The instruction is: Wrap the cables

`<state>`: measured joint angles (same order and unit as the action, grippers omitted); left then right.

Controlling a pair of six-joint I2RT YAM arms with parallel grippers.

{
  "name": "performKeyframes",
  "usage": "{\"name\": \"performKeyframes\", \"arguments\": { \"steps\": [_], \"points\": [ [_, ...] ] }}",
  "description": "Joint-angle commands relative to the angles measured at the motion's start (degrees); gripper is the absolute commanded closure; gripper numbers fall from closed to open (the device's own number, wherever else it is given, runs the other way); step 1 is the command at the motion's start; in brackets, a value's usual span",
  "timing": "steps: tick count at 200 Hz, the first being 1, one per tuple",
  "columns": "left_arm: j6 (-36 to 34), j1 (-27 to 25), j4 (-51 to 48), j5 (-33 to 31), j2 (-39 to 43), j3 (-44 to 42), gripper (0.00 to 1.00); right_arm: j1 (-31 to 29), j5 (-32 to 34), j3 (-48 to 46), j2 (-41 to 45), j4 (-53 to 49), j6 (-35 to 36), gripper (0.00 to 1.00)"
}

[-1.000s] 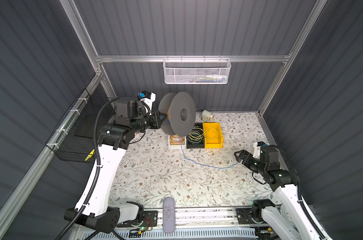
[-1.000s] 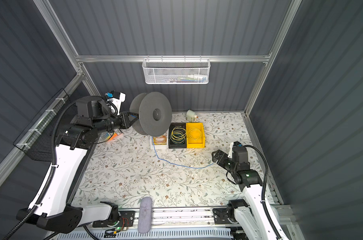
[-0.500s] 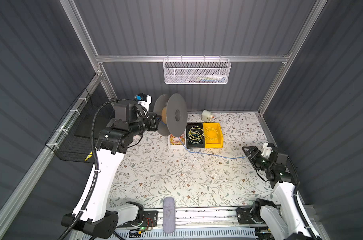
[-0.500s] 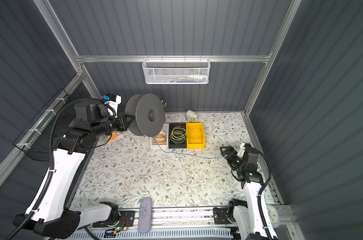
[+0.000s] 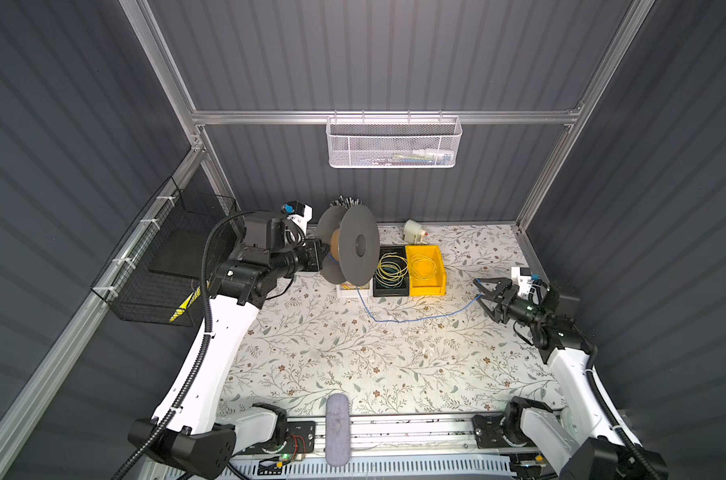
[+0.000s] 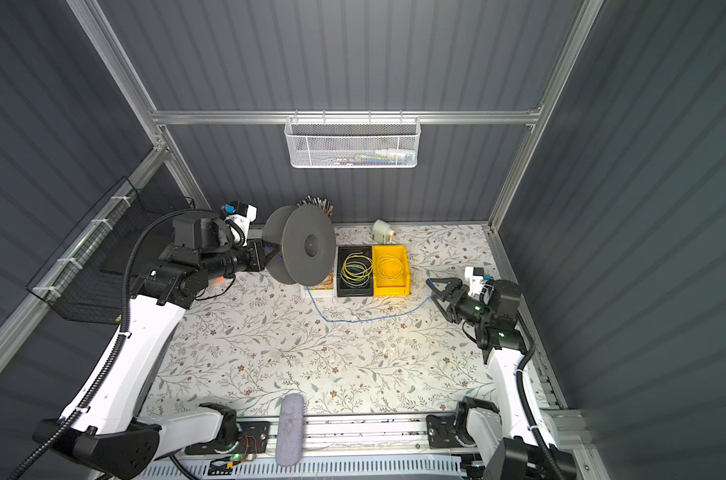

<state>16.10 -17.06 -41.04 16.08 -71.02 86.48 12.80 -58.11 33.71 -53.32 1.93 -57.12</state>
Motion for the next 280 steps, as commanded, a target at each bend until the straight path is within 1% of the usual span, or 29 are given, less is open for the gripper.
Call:
{"name": "performKeyframes", "arguments": {
  "steps": [1, 15, 31, 57, 96, 125, 148, 151, 174, 188, 205, 212, 232, 246, 260, 271, 280],
  "points": [
    [1.6, 0.2, 6.5, 1.3, 0.7, 0.4, 1.0, -0.8, -5.3, 1.4, -0.4, 3.1, -1.2, 0.35],
    [1.2, 0.2, 5.9, 0.9, 0.4, 1.1, 1.0, -1.0, -5.6, 0.7, -0.2, 5.1, -2.6, 0.47],
    [1.1, 0.2, 5.3, 0.6, 0.0, 2.1, 1.0, -1.2, -5.5, 0.6, 0.1, 5.9, -3.1, 0.52],
    [1.2, 0.2, 5.4, 0.6, -0.4, 3.0, 1.0, -1.6, -5.1, 1.1, 0.0, 4.9, -2.0, 0.73],
    [1.6, 0.3, 5.6, 1.2, -0.8, 3.8, 1.0, -2.1, -3.8, 3.4, 0.5, 0.4, 2.0, 0.85],
    [1.7, 0.2, 5.1, 2.1, -1.1, 5.1, 1.0, -2.2, -3.4, 4.9, 1.6, -2.3, 4.1, 1.0],
    [1.5, 0.2, 4.0, 2.4, -0.9, 6.2, 1.0, -2.1, -4.3, 6.3, 2.3, -3.4, 4.0, 1.0],
    [1.3, 0.2, 3.9, 4.1, -0.8, 6.2, 1.0, -2.1, -4.3, 6.5, 2.5, -3.6, 4.0, 1.0],
    [0.7, 0.2, 4.2, 7.8, 0.6, 5.0, 1.0, -2.1, -4.0, 8.4, 3.8, -5.4, 5.3, 1.0],
    [0.5, 0.2, 5.3, 11.1, 2.0, 3.7, 1.0, -2.1, -2.1, 10.1, 4.7, -9.3, 9.2, 1.0],
    [0.6, 0.2, 6.6, 15.6, 3.5, 3.1, 1.0, -1.8, 2.5, 12.2, 4.6, -15.5, 14.7, 1.0],
    [0.7, 0.2, 7.0, 18.3, 3.9, 3.0, 1.0, -1.5, 4.4, 12.6, 4.1, -17.0, 16.5, 1.0],
    [2.0, 0.2, 10.0, 28.4, 5.1, 2.1, 1.0, -0.8, 11.4, 13.8, 0.8, -19.8, 20.6, 1.0],
    [2.5, 0.2, 9.9, 34.7, 5.4, 1.9, 1.0, -0.6, 14.0, 16.0, -3.4, -19.9, 21.8, 1.0],
    [1.0, 0.2, 6.2, 39.4, 5.2, 2.3, 1.0, -0.6, 15.2, 20.3, -7.9, -19.7, 22.6, 1.0],
    [-1.1, 0.0, 2.3, 41.5, 5.4, 2.1, 1.0, -0.6, 16.6, 24.2, -10.4, -19.9, 23.2, 1.0],
    [-3.0, -0.2, -0.9, 42.8, 5.8, 1.8, 1.0, -0.6, 18.7, 27.8, -14.1, -20.3, 23.9, 1.0]
  ]
}}
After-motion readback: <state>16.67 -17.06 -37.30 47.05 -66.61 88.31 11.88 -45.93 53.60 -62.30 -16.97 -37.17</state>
